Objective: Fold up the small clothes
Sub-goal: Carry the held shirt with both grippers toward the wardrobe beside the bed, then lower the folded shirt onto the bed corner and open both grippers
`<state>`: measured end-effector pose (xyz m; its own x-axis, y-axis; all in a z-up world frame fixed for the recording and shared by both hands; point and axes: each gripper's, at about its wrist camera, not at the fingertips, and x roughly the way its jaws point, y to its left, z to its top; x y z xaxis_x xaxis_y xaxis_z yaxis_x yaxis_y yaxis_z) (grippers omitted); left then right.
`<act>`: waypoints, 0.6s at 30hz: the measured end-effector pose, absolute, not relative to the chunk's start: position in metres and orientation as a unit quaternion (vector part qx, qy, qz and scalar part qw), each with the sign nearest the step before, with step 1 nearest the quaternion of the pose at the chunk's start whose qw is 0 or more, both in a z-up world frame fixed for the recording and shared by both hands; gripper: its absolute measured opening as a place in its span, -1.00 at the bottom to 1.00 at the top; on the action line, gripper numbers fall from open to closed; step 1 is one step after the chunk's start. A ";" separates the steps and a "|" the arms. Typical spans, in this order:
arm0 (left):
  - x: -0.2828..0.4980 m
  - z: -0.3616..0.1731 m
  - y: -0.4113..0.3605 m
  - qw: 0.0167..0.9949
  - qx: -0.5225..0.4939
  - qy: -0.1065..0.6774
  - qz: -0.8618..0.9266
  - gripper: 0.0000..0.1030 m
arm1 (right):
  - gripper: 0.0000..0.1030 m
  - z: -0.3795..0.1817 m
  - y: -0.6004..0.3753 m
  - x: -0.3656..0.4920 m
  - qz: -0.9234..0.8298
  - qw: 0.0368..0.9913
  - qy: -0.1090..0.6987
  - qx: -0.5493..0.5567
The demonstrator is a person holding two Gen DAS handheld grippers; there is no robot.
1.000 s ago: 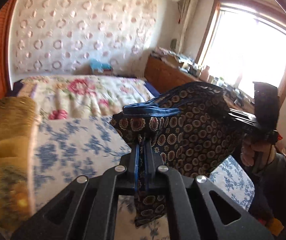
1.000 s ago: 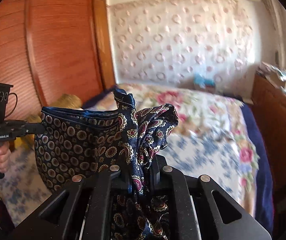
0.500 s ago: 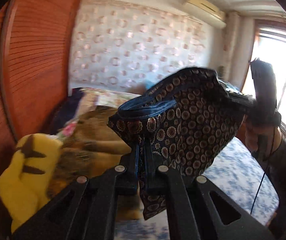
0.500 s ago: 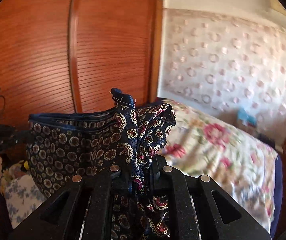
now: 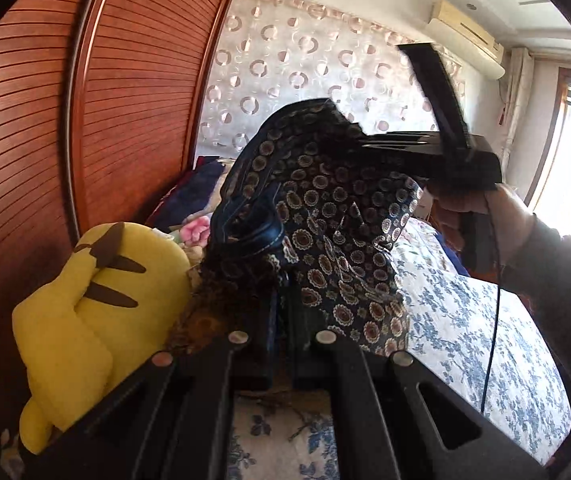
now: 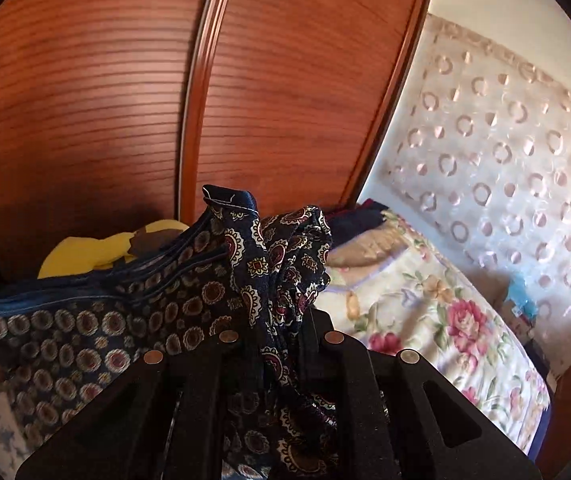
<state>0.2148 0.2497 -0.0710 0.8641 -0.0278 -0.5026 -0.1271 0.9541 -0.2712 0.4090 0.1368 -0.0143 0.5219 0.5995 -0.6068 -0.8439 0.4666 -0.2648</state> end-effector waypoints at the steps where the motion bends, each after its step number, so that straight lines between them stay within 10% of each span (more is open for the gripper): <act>1: 0.215 -0.071 0.251 0.954 -0.145 0.260 0.031 -0.97 | -0.84 -0.018 0.139 0.411 0.435 0.826 0.224 -0.278; 6: 0.210 -0.070 0.254 0.956 -0.134 0.259 0.047 -0.97 | -0.74 -0.030 0.148 0.428 0.422 0.831 0.247 -0.266; 14: 0.188 -0.052 0.239 0.963 -0.098 0.247 0.049 -0.96 | 0.15 -0.012 0.130 0.429 0.380 0.871 0.225 -0.216; 18: 0.179 -0.043 0.232 0.965 -0.094 0.242 0.046 -0.96 | 0.17 -0.003 0.119 0.423 0.373 0.877 0.221 -0.206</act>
